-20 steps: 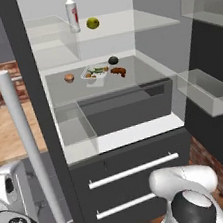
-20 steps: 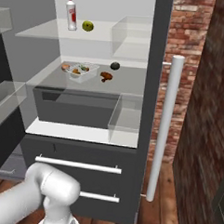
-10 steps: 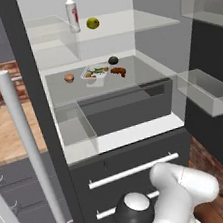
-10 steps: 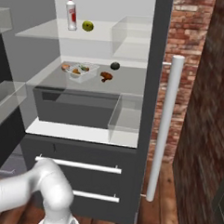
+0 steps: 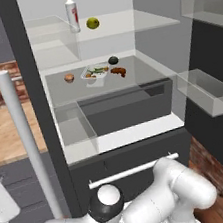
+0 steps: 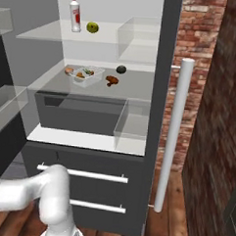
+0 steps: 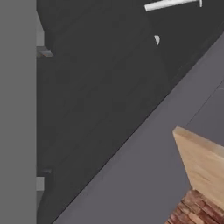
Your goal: Place the tupperware on the second highest shelf of the fridge. Make space for the tupperware among the existing items by rearranging them on the shelves if needed. Close the fridge door when finished.
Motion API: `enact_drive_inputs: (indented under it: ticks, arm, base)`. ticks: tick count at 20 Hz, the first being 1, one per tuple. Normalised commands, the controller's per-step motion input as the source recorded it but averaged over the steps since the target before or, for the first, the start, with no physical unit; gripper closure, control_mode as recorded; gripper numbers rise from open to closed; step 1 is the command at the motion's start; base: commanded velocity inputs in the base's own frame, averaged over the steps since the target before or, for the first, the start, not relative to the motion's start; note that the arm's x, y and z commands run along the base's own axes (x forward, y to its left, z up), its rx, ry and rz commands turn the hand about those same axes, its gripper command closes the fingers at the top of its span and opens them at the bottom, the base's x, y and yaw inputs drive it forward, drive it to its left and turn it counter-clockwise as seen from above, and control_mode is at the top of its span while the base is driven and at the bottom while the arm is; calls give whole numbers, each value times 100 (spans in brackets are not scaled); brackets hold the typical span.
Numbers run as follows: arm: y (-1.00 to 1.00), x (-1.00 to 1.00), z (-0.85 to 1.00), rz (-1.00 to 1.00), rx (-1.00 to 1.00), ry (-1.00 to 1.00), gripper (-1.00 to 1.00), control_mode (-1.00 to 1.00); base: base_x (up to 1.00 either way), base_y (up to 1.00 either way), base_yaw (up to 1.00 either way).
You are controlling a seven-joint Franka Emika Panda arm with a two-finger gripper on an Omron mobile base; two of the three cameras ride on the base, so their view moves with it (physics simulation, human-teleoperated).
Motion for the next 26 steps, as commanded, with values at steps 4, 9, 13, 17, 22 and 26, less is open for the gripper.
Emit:
enact_drive_inputs:
  ticks: [4,9,13,17,22,26]
  arm:
    - [33,77,-2,-11,-20,4,-100,-100]
    - [-33,23,0,-29,-8,1,-100,-100]
    - [-97,-5,0,-40,0,0,-100,-100]
    - [-100,-1,0,-37,0,0,-100,-100]
    - [-100,0,12,-25,0,-1,-100,-100]
    - [-99,5,19,-8,2,-1,-100,-100]
  base:
    - [0,0,0]
    - [0,0,0]
    - [0,0,0]
    - [0,0,0]
    - [0,0,0]
    - [0,0,0]
